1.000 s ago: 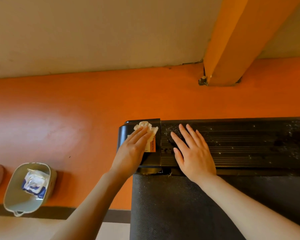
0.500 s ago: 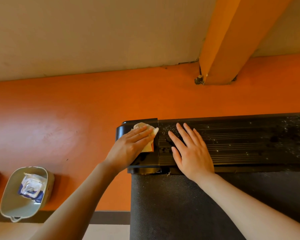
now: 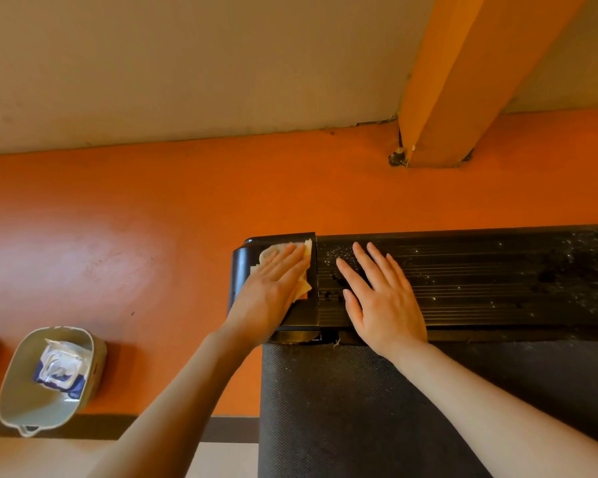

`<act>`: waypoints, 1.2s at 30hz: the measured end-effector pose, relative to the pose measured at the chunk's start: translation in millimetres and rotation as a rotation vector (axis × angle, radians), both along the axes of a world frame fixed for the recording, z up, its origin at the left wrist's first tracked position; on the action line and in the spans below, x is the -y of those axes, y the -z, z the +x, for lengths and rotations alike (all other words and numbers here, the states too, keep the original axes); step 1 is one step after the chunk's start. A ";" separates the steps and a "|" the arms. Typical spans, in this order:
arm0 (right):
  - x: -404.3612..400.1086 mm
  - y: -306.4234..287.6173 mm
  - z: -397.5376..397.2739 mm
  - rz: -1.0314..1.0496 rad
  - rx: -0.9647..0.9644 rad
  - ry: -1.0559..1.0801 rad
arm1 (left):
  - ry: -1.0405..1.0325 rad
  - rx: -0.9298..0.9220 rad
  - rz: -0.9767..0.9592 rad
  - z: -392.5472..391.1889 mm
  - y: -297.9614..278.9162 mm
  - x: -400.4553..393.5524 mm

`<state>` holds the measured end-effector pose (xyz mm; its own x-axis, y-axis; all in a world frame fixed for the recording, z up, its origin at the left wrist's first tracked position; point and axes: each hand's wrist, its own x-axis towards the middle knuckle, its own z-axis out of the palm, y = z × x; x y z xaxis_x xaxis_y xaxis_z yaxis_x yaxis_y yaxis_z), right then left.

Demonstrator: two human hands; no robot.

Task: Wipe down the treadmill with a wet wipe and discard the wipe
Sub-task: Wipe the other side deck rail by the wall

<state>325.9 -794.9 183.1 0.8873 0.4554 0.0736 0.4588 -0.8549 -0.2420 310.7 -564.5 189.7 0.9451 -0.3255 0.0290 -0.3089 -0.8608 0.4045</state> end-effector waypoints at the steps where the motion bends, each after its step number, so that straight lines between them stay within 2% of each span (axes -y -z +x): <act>1: -0.2 0.0 0.0 0.000 0.000 0.000 | 0.014 -0.002 0.019 -10.6 0.4 0.5; 6: 0.1 -0.2 -0.2 0.004 0.001 0.005 | -0.029 0.031 0.214 -24.5 -4.0 -0.1; 10: -0.4 -0.7 0.0 0.002 -0.009 0.004 | -0.177 -0.049 0.225 -2.1 -7.1 5.7; 16: -0.2 -3.0 -0.2 -0.003 -0.020 0.010 | 0.020 -0.044 0.230 -42.3 -9.1 10.4; 20: -1.8 -3.1 -0.6 0.002 -0.019 0.013 | -0.191 -0.145 0.257 -27.9 -11.8 -19.7; 22: -1.8 -3.0 -0.6 0.003 -0.021 0.009 | -0.235 -0.136 0.290 -12.1 -13.2 -13.2; 26: 0.1 -3.0 -0.4 0.006 -0.035 0.000 | -0.076 -0.083 0.280 -10.9 -12.6 25.1; 29: -0.2 -3.4 -0.5 0.013 -0.029 0.011 | -0.031 -0.075 0.260 -33.2 -10.4 19.5; 31: -1.3 -3.2 -0.5 0.012 -0.021 0.016 | -0.145 -0.097 0.238 -38.8 -7.9 2.2; 34: -1.7 -2.0 0.4 0.011 -0.012 0.017 | -0.437 -0.180 0.122 -25.0 -8.1 -14.0; 36: -1.7 -1.5 -0.2 0.007 -0.013 0.018 | -0.524 -0.199 0.064 -21.4 -7.5 -12.2</act>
<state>325.7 -793.1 184.6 0.8960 0.4392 0.0655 0.4406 -0.8610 -0.2539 289.3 -552.3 197.2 0.9661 0.1933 -0.1711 0.2433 -0.9033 0.3534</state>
